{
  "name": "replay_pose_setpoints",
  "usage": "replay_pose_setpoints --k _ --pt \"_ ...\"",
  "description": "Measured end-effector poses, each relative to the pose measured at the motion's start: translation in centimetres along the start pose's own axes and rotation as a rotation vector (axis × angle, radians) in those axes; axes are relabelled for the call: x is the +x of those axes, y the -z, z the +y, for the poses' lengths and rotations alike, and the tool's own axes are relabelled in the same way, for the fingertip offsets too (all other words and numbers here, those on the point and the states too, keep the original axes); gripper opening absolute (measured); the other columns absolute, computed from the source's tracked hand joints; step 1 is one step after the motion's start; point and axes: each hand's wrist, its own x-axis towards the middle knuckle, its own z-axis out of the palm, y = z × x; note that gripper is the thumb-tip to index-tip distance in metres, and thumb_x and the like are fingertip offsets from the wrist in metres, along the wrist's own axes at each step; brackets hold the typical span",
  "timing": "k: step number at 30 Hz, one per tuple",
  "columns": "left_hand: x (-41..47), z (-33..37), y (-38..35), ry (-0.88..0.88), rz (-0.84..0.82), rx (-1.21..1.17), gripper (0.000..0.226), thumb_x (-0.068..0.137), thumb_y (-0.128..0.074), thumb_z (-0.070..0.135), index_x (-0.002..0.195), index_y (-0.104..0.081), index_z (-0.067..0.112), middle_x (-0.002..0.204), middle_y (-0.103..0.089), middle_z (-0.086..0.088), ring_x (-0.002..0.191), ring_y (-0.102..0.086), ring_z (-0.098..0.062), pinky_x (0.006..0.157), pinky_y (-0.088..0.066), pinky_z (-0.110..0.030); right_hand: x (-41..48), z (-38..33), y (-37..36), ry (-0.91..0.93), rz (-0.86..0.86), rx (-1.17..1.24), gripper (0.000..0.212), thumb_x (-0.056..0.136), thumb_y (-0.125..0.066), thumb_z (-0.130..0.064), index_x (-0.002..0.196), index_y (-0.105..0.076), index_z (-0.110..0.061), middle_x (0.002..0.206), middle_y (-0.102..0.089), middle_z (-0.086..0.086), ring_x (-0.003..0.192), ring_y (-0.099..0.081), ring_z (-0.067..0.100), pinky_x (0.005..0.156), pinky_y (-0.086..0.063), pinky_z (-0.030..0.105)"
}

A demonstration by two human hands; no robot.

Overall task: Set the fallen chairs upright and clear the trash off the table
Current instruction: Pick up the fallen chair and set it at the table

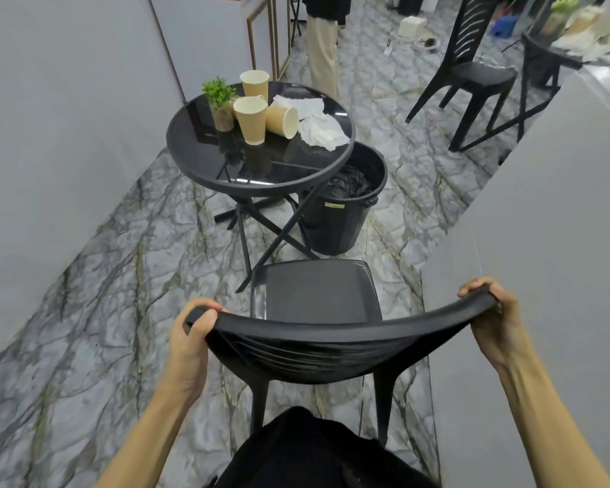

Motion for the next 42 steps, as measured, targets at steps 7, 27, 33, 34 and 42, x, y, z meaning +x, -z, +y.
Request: replay_pose_setpoints --k 7,27,33,34,42 --pt "2.6 0.3 -1.2 -0.084 0.116 -0.032 0.026 0.056 -0.058 0.037 0.071 -0.056 0.016 0.058 -0.064 0.011 0.057 -0.057 -0.001 0.053 -0.047 -0.012 6.3 -1.4 -3.0 0.003 -0.054 0.027 0.039 0.082 -0.033 -0.025 0.056 -0.060 -0.029 0.055 -0.062 -0.013 0.054 -0.056 -0.001 0.049 -0.044 0.010" --pt "4.6 -3.4 -1.5 -0.120 0.199 0.095 0.014 0.063 -0.057 0.043 0.064 -0.058 0.029 0.064 -0.064 0.014 0.061 -0.055 0.000 0.058 -0.046 -0.011 12.0 1.2 -3.9 -0.020 -0.108 -0.026 0.028 0.078 -0.038 -0.022 0.059 -0.058 -0.027 0.058 -0.062 -0.011 0.059 -0.052 0.006 0.053 -0.043 0.016" --pt "2.0 -4.2 -1.2 -0.151 0.191 0.128 0.031 0.066 -0.054 0.044 0.073 -0.054 0.013 0.065 -0.066 0.013 0.062 -0.059 0.002 0.060 -0.049 -0.009 9.4 2.6 -2.2 -0.049 -0.139 0.016 0.028 0.077 -0.041 -0.021 0.058 -0.060 -0.027 0.059 -0.063 -0.010 0.058 -0.053 0.005 0.057 -0.044 0.016" --pt "1.8 -4.2 -1.2 -0.156 0.190 0.147 0.032 0.067 -0.053 0.045 0.073 -0.054 0.013 0.066 -0.066 0.014 0.063 -0.059 0.002 0.061 -0.049 -0.009 9.2 2.6 -2.2 -0.058 -0.144 0.006 0.029 0.078 -0.041 -0.020 0.058 -0.060 -0.027 0.059 -0.063 -0.011 0.059 -0.053 0.005 0.059 -0.043 0.018" --pt "1.0 -2.5 0.1 -0.034 0.052 0.330 0.032 0.069 -0.048 0.054 0.080 -0.064 0.029 0.088 -0.071 0.015 0.083 -0.062 0.008 0.074 -0.046 -0.001 8.8 -3.5 -4.0 0.091 -0.324 -0.598 0.019 0.089 -0.057 -0.009 0.072 -0.065 -0.011 0.070 -0.072 -0.013 0.079 -0.062 0.007 0.082 -0.042 0.025"
